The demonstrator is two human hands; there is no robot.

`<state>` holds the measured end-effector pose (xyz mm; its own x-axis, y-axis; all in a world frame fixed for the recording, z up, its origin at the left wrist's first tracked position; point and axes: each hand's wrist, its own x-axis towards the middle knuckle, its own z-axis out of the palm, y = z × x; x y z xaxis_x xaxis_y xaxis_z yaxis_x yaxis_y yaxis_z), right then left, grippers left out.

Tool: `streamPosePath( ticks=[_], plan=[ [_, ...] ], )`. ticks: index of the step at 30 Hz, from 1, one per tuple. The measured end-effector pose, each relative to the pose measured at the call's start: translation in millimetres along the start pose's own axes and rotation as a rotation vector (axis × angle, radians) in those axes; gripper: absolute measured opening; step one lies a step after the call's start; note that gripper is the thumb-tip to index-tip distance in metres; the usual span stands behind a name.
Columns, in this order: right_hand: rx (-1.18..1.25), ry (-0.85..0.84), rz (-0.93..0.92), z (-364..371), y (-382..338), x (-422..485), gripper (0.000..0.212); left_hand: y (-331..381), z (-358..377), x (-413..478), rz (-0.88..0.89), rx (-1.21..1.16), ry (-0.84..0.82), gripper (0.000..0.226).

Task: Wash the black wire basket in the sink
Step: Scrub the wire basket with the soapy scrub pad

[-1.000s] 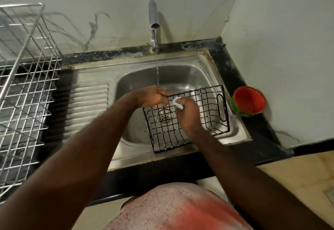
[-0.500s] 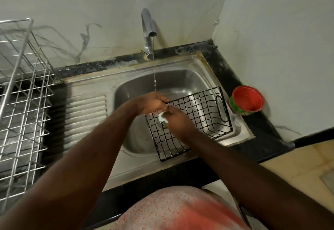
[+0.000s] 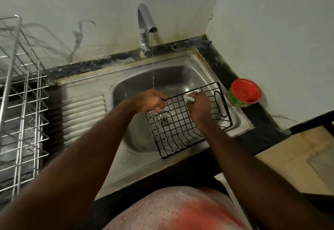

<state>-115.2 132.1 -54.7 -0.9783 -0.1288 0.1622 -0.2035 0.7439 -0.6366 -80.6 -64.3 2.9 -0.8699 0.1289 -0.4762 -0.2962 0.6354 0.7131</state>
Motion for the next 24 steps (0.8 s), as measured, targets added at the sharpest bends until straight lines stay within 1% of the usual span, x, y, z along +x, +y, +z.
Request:
streamPosePath(
  ticks=[2,4,5,8,9,10,11,12,14,16,18,19,21,24],
  plan=[
    [0.02,-0.138,-0.073,13,-9,-14,0.014,-4,-3,1,-0.001,0.014,-0.013,0.033],
    [-0.01,-0.337,-0.163,23,-20,-31,0.011,-8,-5,2,-0.01,0.003,-0.024,0.034],
    [-0.043,-0.439,-0.24,28,-24,-38,0.013,-9,-5,3,-0.021,-0.003,-0.023,0.034],
    [-0.16,-0.789,-0.46,35,-29,-54,0.029,-10,-4,4,-0.034,-0.016,-0.025,0.033],
    [-0.232,-0.883,-0.527,33,-31,-56,0.032,-10,-4,3,-0.045,-0.028,-0.023,0.034],
    [-0.312,-0.931,-0.591,30,-31,-57,0.033,-9,-4,4,-0.056,-0.04,-0.018,0.034],
    [-0.377,-0.942,-0.632,26,-31,-56,0.033,-10,-4,5,-0.063,-0.055,-0.011,0.035],
    [-0.423,-0.925,-0.634,21,-30,-54,0.031,-10,-4,5,-0.066,-0.066,-0.01,0.037],
    [-0.501,-0.854,-0.579,11,-22,-45,0.03,-12,-4,5,-0.07,-0.078,-0.014,0.038],
    [-0.606,-0.747,-0.514,-3,-13,-32,0.028,-12,-4,4,-0.061,-0.083,-0.019,0.044],
    [-0.759,-0.596,-0.443,-20,-4,-17,0.028,-11,-5,0,-0.046,-0.084,-0.019,0.058],
    [-0.831,-0.554,-0.37,-27,-2,-8,0.029,-12,-5,0,-0.04,-0.088,-0.022,0.063],
    [-0.92,-0.557,-0.241,-37,1,5,0.031,-15,-4,1,-0.029,-0.102,-0.025,0.065],
    [-0.91,-0.677,-0.173,-34,1,6,0.026,-14,-4,1,-0.021,-0.112,-0.03,0.049]
  ],
)
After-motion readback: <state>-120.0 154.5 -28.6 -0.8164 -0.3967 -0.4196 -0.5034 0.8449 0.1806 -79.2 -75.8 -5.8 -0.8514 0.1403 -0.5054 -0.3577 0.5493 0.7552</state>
